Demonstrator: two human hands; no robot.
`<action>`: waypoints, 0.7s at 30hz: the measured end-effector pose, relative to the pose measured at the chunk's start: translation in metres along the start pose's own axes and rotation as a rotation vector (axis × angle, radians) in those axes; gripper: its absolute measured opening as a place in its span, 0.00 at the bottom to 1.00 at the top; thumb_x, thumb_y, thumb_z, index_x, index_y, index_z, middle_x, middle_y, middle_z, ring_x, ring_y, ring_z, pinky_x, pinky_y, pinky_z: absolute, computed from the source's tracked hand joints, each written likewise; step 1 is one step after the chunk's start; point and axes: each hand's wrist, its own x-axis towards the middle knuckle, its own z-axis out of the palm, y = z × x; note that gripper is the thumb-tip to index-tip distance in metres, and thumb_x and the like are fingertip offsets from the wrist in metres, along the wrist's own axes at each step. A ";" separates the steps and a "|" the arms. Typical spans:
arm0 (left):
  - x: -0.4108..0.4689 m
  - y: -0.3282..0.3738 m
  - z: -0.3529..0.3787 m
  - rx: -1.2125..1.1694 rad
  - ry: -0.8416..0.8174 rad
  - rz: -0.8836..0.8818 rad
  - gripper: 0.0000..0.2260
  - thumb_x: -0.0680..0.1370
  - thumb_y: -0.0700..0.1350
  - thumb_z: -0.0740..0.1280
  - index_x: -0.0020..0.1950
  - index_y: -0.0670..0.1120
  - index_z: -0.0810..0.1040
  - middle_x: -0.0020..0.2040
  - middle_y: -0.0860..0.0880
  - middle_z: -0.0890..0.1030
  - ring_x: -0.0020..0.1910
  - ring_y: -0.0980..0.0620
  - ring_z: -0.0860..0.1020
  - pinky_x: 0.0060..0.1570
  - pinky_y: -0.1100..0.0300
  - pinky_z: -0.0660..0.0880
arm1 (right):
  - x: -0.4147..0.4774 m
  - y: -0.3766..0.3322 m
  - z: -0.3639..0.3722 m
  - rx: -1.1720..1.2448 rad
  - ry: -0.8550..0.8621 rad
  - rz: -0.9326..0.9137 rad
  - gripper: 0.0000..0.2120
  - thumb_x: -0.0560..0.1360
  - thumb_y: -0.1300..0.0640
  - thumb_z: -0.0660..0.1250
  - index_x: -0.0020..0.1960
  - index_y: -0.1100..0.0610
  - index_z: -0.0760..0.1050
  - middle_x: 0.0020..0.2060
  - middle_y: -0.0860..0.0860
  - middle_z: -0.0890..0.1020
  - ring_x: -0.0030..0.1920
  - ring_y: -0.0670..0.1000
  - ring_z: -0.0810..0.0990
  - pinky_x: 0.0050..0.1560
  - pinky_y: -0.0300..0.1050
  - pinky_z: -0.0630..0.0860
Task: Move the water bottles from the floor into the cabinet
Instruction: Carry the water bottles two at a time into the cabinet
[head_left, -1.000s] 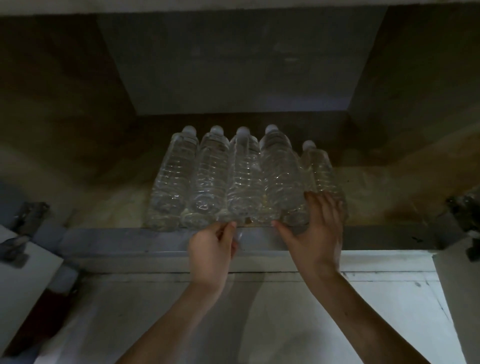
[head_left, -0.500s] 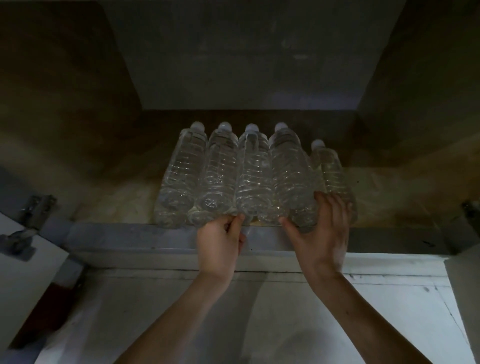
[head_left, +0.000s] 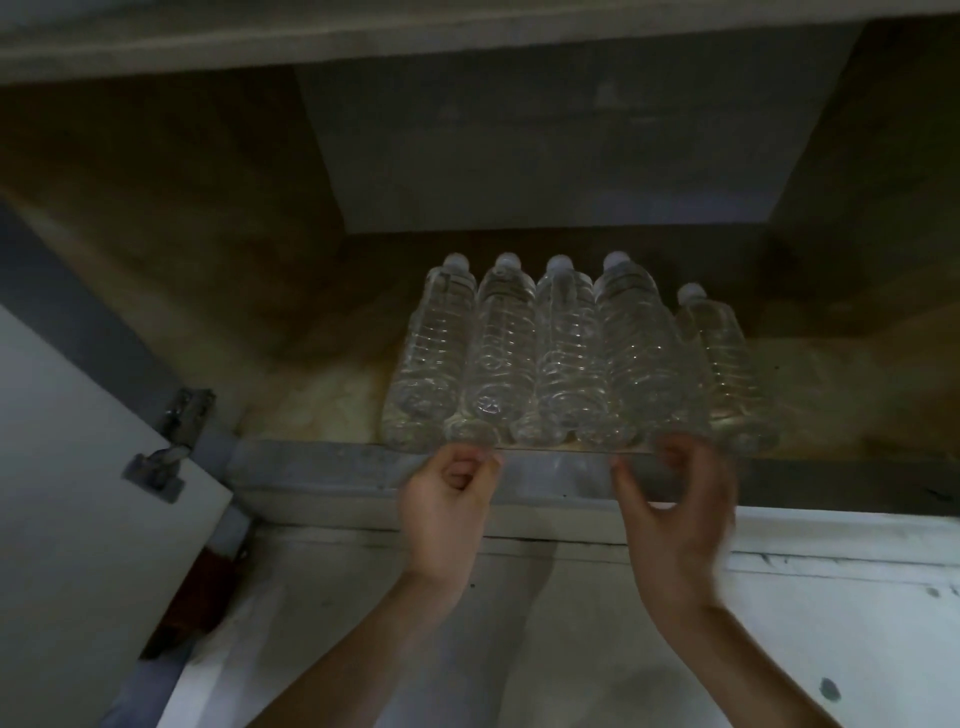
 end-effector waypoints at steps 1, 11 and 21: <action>0.004 -0.002 -0.003 0.021 0.006 -0.015 0.07 0.73 0.43 0.75 0.36 0.51 0.81 0.30 0.49 0.83 0.32 0.51 0.81 0.35 0.54 0.77 | -0.004 -0.001 0.004 0.034 -0.051 0.011 0.15 0.69 0.53 0.77 0.52 0.49 0.75 0.45 0.48 0.80 0.47 0.52 0.79 0.42 0.42 0.74; 0.032 0.001 -0.014 -0.059 -0.047 -0.164 0.13 0.75 0.43 0.74 0.30 0.48 0.81 0.28 0.43 0.82 0.27 0.46 0.79 0.34 0.47 0.80 | 0.004 -0.029 0.052 -0.046 -0.328 0.136 0.08 0.71 0.48 0.76 0.37 0.47 0.78 0.29 0.38 0.80 0.34 0.37 0.79 0.35 0.27 0.70; 0.036 -0.004 -0.012 -0.051 -0.036 -0.137 0.15 0.76 0.43 0.73 0.29 0.45 0.80 0.26 0.49 0.82 0.27 0.47 0.81 0.37 0.45 0.82 | 0.007 -0.033 0.063 0.012 -0.252 0.220 0.14 0.74 0.52 0.73 0.31 0.54 0.81 0.25 0.53 0.82 0.33 0.56 0.82 0.39 0.48 0.78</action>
